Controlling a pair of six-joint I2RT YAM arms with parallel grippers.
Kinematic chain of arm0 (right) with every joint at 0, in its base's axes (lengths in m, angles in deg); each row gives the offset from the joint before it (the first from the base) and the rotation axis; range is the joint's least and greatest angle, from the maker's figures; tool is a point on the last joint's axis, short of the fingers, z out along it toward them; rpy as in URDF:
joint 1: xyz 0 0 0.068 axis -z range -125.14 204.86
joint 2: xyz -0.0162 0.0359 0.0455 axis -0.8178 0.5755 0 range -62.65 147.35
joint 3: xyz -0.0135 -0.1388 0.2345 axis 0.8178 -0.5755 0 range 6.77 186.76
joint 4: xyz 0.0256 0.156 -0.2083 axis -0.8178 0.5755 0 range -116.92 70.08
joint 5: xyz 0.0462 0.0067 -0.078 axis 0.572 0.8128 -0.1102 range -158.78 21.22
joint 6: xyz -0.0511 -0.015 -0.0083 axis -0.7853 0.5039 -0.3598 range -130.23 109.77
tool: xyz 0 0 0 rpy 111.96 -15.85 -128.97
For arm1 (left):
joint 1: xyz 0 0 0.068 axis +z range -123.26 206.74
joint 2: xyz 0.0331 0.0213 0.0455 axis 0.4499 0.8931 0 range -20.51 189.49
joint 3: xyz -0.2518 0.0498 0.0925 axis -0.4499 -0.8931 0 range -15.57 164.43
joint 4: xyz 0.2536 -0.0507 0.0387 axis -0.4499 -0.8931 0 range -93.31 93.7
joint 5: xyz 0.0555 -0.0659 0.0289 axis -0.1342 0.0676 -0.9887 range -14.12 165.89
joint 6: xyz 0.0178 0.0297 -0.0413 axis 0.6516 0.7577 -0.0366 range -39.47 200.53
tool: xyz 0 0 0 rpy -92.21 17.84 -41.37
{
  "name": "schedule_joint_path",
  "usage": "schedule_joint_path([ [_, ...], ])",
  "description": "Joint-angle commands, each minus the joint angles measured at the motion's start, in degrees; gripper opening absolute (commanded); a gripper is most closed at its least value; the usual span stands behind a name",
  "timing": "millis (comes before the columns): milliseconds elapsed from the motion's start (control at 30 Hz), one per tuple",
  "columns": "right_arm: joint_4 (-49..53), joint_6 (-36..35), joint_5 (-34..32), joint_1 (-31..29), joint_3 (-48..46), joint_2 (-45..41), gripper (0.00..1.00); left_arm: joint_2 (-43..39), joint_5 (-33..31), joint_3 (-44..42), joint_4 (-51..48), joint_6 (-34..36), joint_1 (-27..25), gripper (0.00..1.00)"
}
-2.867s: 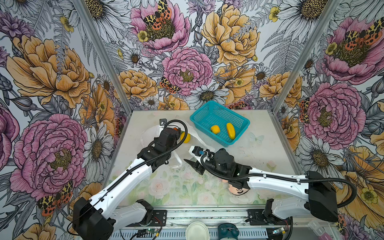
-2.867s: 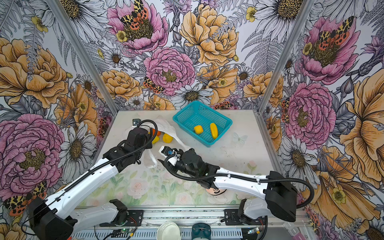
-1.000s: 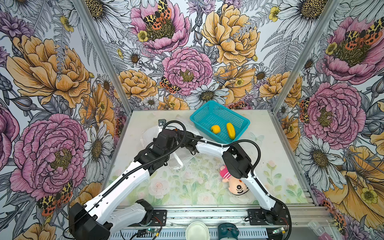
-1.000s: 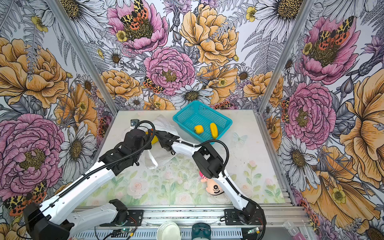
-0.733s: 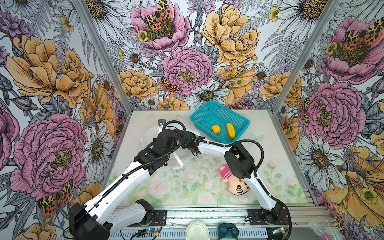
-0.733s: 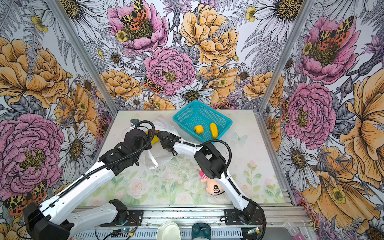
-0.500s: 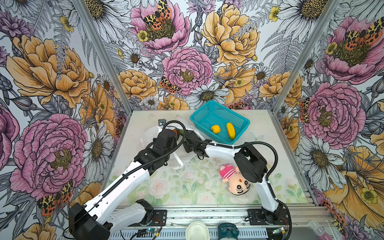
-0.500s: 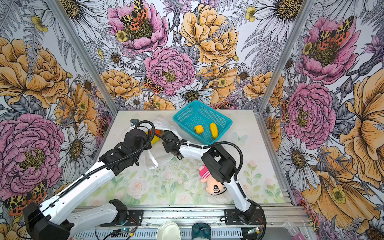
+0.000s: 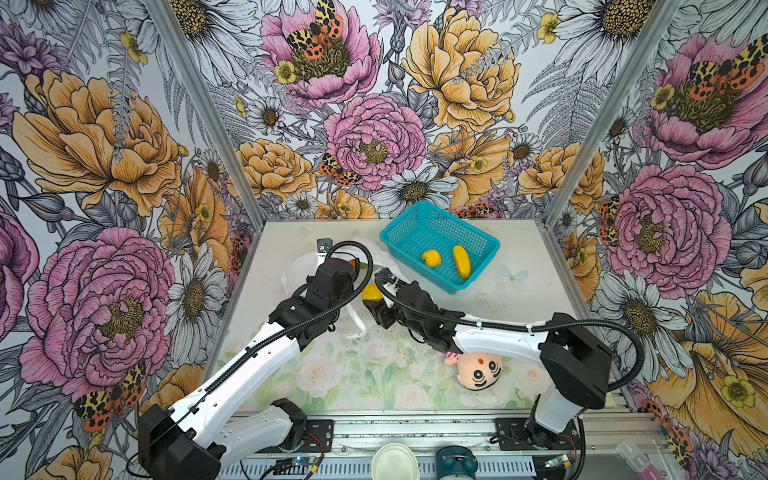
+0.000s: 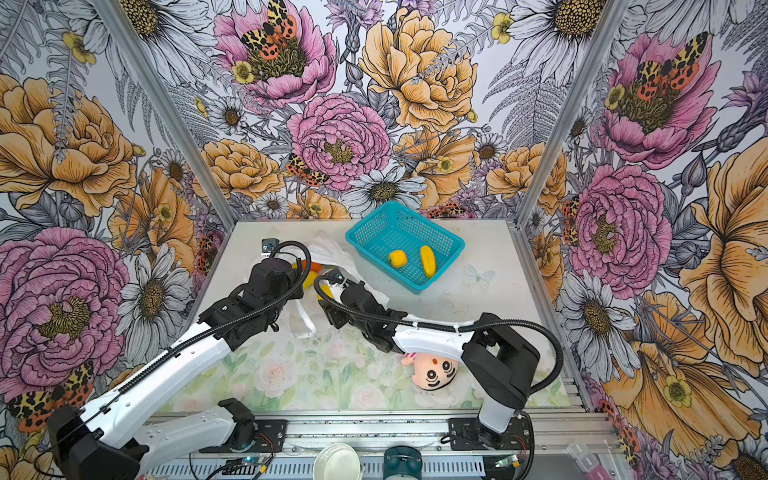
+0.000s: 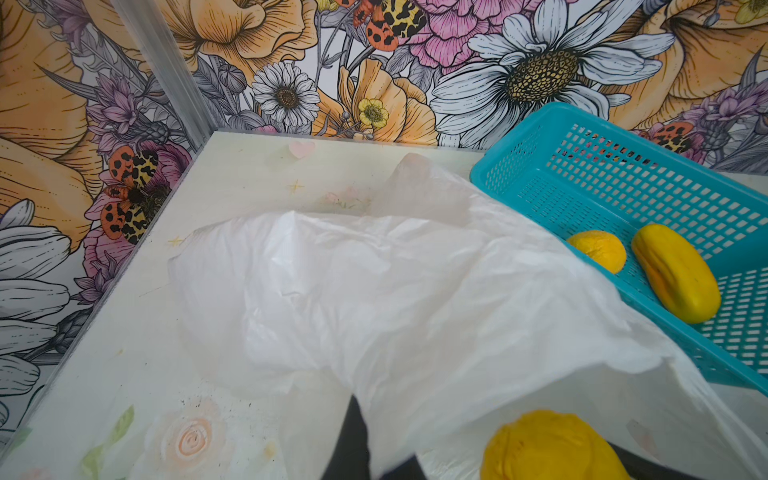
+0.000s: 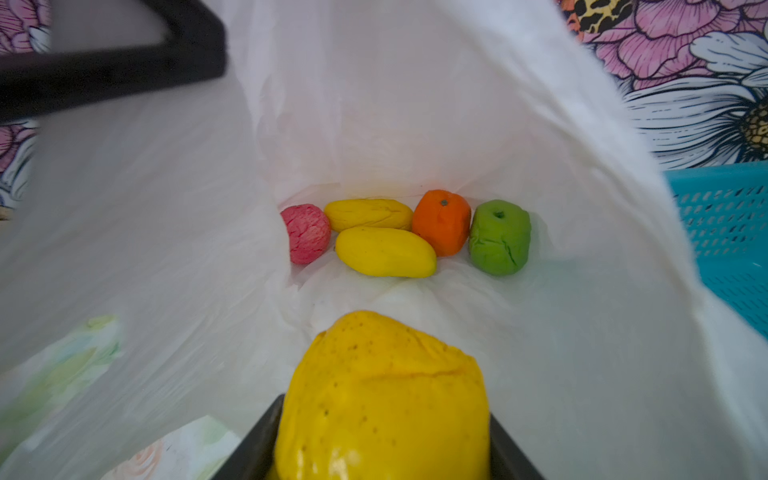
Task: Untie the knot of the plastic bag and take out the fruit
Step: 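Lift the yellow fruit out of the bag and carry it to the basket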
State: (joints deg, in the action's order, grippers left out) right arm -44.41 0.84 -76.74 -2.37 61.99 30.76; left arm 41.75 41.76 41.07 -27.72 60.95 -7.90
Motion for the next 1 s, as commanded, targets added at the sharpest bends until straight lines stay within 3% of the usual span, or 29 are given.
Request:
schedule_joint_path([
  [0,-9.2,-4.1,-0.1,-1.6,-4.4,-8.8,0.3,0.2,-0.9,-0.4,1.4,0.5,0.4,0.0],
  [167,-12.2,-6.1,-1.5,-1.5,-12.2,-22.1,0.28,0.0,-0.5,-0.5,1.4,0.3,0.4,0.0],
  [333,-7.7,-6.5,-6.3,1.0,-15.5,-33.6,0.25,-0.1,-0.2,-0.5,1.4,0.3,0.4,0.0],
  [567,-1.3,-2.9,-8.8,13.6,-16.8,-40.2,0.25,0.0,-0.4,-0.5,1.4,0.3,0.4,0.0],
  [733,4.9,3.1,-6.4,25.5,-13.6,-35.3,0.25,0.3,0.2,-0.3,1.4,0.2,0.4,0.0],
  [967,19.5,8.7,-1.2,37.0,2.1,-12.9,0.19,-0.3,0.3,-0.5,1.5,0.0,0.4,0.0],
])
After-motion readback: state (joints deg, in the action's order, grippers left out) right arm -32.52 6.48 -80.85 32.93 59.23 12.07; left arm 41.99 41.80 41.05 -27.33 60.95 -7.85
